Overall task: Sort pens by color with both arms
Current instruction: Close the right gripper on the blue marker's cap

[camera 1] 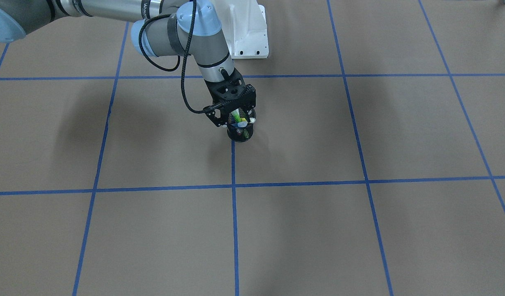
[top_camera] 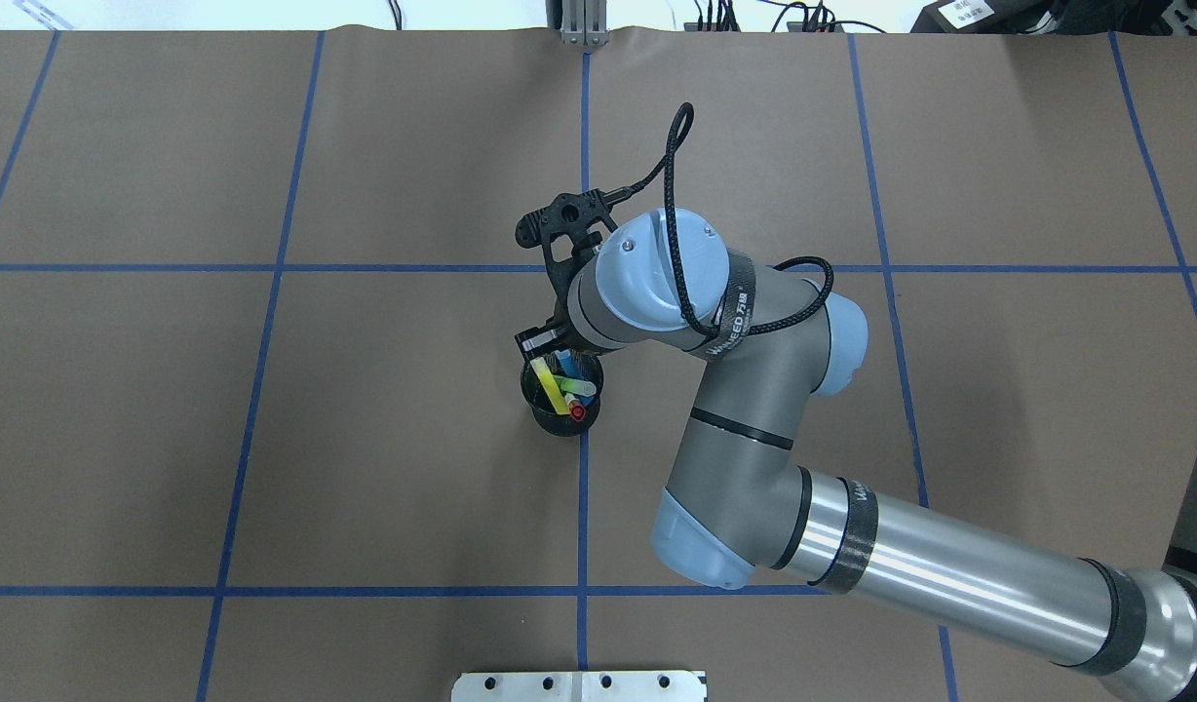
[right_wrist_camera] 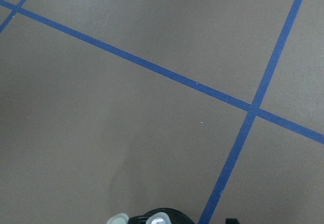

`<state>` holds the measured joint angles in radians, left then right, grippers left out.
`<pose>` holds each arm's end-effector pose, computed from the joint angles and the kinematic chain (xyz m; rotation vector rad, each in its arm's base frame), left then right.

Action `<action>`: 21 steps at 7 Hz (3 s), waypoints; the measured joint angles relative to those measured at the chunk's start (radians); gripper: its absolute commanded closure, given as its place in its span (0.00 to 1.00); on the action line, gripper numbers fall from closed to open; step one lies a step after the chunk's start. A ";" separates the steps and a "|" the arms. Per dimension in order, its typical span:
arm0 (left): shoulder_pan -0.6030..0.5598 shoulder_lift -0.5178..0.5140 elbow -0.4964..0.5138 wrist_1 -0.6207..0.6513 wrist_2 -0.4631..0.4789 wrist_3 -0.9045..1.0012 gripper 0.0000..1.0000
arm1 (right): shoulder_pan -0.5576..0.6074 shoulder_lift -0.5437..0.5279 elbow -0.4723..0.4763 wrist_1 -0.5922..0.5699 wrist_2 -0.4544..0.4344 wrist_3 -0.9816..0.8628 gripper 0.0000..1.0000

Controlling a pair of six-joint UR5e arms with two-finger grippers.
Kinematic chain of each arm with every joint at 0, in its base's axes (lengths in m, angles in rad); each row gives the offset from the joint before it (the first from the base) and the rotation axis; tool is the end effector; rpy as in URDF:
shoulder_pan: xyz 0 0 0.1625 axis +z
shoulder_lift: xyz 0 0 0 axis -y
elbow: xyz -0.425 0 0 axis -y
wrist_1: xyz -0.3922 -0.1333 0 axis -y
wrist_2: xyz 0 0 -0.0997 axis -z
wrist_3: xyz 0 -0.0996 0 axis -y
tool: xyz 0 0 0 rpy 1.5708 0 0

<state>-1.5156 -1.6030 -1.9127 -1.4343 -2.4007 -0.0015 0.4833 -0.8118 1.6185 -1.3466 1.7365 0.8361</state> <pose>-0.0326 -0.4940 0.4858 0.2004 0.8324 0.1490 -0.5649 -0.4285 0.1527 0.4667 -0.9338 -0.3136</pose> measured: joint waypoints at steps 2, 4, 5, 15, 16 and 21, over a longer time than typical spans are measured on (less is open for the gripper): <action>0.000 0.000 -0.001 0.000 0.000 0.000 0.01 | 0.001 0.007 0.001 -0.017 0.000 -0.001 0.43; 0.000 0.000 -0.001 0.000 -0.001 0.000 0.01 | 0.001 0.008 -0.003 -0.026 -0.001 -0.002 0.43; 0.000 0.000 -0.002 0.000 0.000 0.000 0.01 | 0.001 0.012 -0.010 -0.028 -0.002 -0.002 0.43; -0.001 0.002 -0.005 0.000 -0.001 0.000 0.01 | 0.013 0.022 -0.032 -0.033 0.003 -0.018 0.63; -0.001 0.004 -0.007 0.000 -0.001 0.000 0.01 | 0.020 0.021 -0.032 -0.037 0.009 -0.026 0.71; 0.000 0.014 -0.008 -0.002 -0.015 0.000 0.01 | 0.027 0.019 -0.031 -0.039 0.020 -0.035 0.53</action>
<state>-1.5156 -1.5893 -1.9209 -1.4358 -2.4157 -0.0015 0.5107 -0.7932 1.5872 -1.3861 1.7563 0.8008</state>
